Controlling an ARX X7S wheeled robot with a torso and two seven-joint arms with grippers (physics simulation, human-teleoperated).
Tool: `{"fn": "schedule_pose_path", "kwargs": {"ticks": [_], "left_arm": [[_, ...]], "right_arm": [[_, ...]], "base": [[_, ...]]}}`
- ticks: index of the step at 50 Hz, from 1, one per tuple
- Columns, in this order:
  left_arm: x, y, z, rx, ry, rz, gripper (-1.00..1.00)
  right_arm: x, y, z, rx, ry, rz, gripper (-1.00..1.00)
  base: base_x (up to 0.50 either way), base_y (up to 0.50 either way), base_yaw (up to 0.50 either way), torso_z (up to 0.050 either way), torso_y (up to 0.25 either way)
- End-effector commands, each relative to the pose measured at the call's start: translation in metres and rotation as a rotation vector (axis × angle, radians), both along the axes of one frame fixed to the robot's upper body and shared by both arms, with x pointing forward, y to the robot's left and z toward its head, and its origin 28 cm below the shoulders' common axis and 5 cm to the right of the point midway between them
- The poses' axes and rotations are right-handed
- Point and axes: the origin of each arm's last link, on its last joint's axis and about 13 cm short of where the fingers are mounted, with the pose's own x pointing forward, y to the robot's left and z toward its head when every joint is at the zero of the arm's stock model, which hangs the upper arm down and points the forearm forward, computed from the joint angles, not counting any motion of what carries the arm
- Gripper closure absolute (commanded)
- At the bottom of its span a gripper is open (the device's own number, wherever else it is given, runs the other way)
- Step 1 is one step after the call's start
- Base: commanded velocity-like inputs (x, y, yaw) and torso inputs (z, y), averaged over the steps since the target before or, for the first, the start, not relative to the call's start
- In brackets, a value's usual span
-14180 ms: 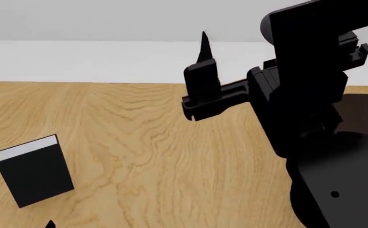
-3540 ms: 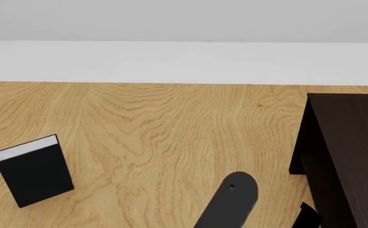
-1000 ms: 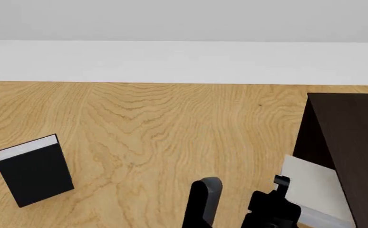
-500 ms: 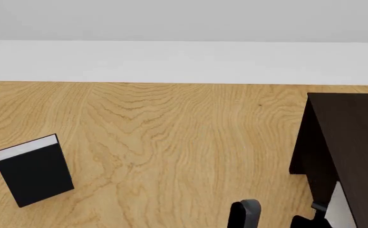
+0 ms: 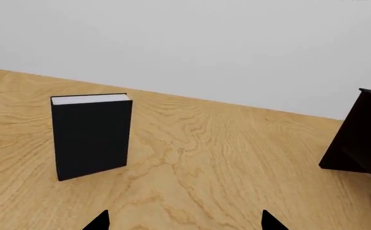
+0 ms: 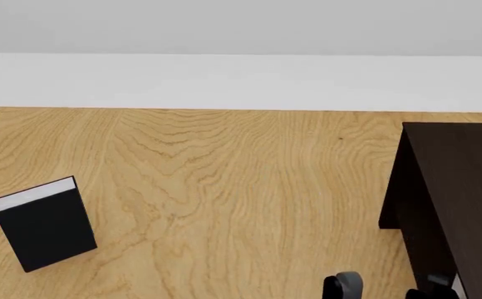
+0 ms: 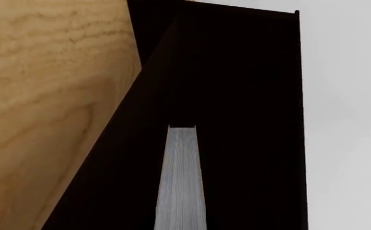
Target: Pick up the book on the right and place it on the cabinet shelf.
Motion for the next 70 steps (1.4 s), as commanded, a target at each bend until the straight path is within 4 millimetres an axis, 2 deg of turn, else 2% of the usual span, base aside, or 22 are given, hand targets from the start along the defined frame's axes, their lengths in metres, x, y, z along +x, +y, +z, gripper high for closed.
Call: {"fn": "schedule_pose_path", "kwargs": {"ticks": [1,15,16,30,58,70], "left_arm": [[-0.001,0.0,0.0,-0.005,-0.006,0.011,-1.0],[0.0,0.0,0.003,-0.002,-0.012,0.01,-1.0],[0.0,0.0,0.003,0.0,-0.012,0.008,-1.0],[0.0,0.0,0.003,0.001,-0.011,0.008,-1.0],[0.0,0.001,0.001,0.001,-0.007,0.014,-1.0],[0.0,-0.001,0.0,-0.001,-0.004,0.01,-1.0]], "right_arm": [[0.005,-0.015,-0.005,0.005,0.014,-0.06,1.0],[-0.002,-0.013,-0.015,0.105,0.045,-0.076,1.0],[-0.003,-0.012,-0.017,0.112,0.056,-0.075,-1.0],[-0.002,-0.007,-0.017,0.114,0.054,-0.034,-1.0],[0.004,0.02,-0.02,0.115,0.042,0.128,-1.0],[0.011,0.033,0.0,0.14,-0.024,0.204,-1.0]], "base": [[0.01,0.0,0.0,0.0,0.0],[0.0,0.0,0.0,0.0,0.0],[0.02,0.0,0.0,0.0,0.0],[0.01,0.0,0.0,0.0,0.0],[0.0,0.0,0.0,0.0,0.0],[0.0,0.0,0.0,0.0,0.0]]}}
